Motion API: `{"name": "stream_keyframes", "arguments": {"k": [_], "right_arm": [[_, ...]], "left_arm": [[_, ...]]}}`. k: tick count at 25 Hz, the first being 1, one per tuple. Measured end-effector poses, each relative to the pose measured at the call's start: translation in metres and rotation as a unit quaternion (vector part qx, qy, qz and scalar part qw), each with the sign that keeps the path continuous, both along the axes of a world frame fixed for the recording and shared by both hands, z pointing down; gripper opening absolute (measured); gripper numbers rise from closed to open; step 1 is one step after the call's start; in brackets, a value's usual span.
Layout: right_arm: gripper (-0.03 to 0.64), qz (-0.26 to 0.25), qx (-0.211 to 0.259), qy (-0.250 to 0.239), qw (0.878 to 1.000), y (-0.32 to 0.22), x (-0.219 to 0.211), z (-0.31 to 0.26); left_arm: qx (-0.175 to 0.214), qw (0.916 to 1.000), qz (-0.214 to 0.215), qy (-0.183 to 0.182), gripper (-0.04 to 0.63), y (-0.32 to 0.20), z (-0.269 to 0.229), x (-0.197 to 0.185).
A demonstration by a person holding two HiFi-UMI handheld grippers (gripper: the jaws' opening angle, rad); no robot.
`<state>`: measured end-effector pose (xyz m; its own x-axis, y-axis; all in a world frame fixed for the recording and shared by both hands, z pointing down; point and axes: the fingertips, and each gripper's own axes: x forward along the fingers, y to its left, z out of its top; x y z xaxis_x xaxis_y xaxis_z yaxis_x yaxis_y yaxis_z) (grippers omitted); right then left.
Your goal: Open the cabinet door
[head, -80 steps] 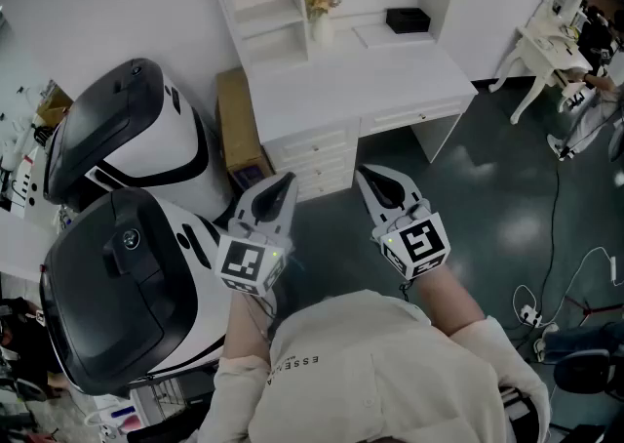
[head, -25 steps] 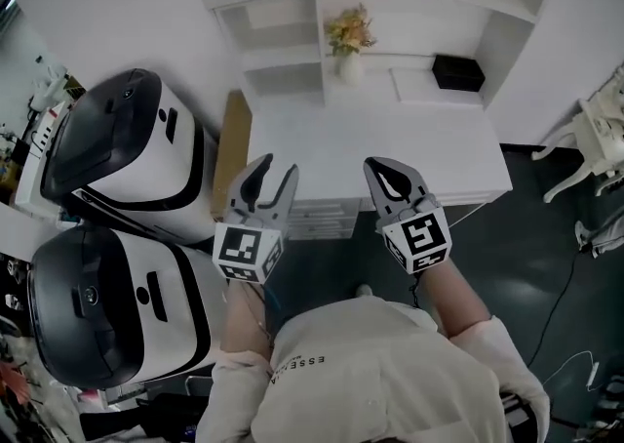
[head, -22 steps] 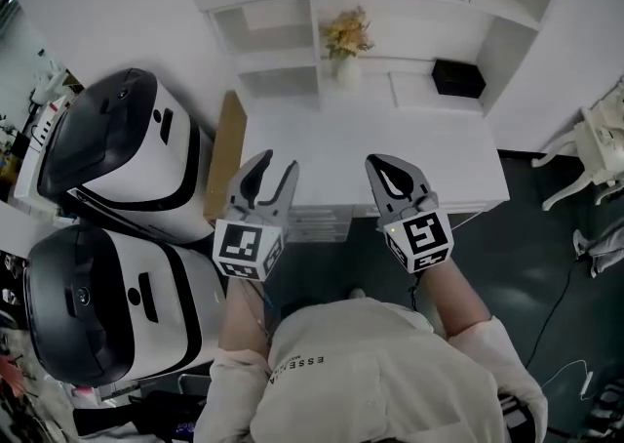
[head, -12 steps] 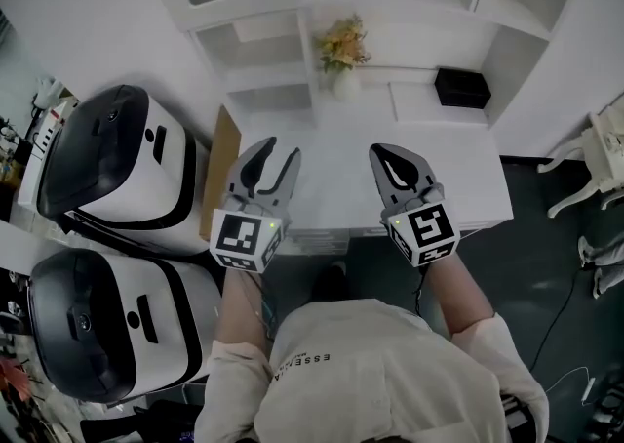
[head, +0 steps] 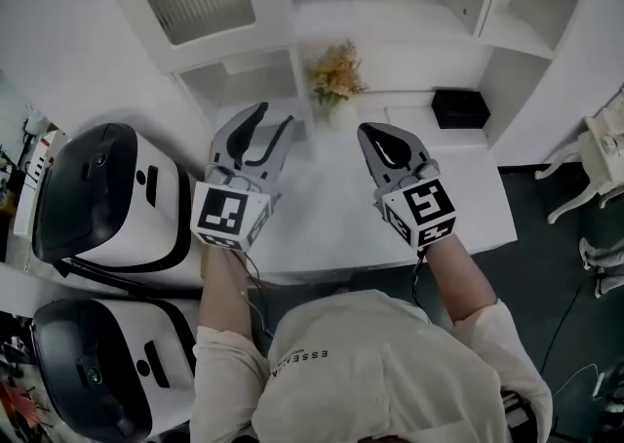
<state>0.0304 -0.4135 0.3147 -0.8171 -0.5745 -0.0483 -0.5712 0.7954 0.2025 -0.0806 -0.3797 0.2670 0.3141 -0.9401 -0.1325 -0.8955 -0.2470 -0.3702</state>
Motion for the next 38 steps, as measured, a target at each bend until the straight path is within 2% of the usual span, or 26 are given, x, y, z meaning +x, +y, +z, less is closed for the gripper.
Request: {"name": "stream_keyframes", "arguments": {"k": [5, 15, 24, 32, 38], "right_arm": [[0.015, 0.007, 0.005, 0.001, 1.000, -0.027, -0.020, -0.016], [0.015, 0.025, 0.025, 0.001, 0.999, -0.069, -0.049, -0.042], [0.015, 0.030, 0.059, -0.015, 0.998, -0.082, -0.060, -0.075], [0.015, 0.046, 0.063, -0.025, 0.997, -0.092, -0.046, -0.079], [0.015, 0.054, 0.056, -0.028, 0.997, -0.098, -0.037, -0.075]], "left_arm": [[0.032, 0.9987, 0.003, -0.040, 0.158, -0.039, -0.050, -0.019], [0.103, 0.9906, 0.002, -0.090, 0.158, -0.089, -0.168, -0.045], [0.103, 0.9766, -0.062, -0.178, 0.158, -0.131, -0.256, -0.056], [0.098, 0.9660, -0.107, -0.214, 0.158, -0.149, -0.298, -0.052], [0.107, 0.9600, -0.133, -0.222, 0.153, -0.154, -0.314, -0.052]]}}
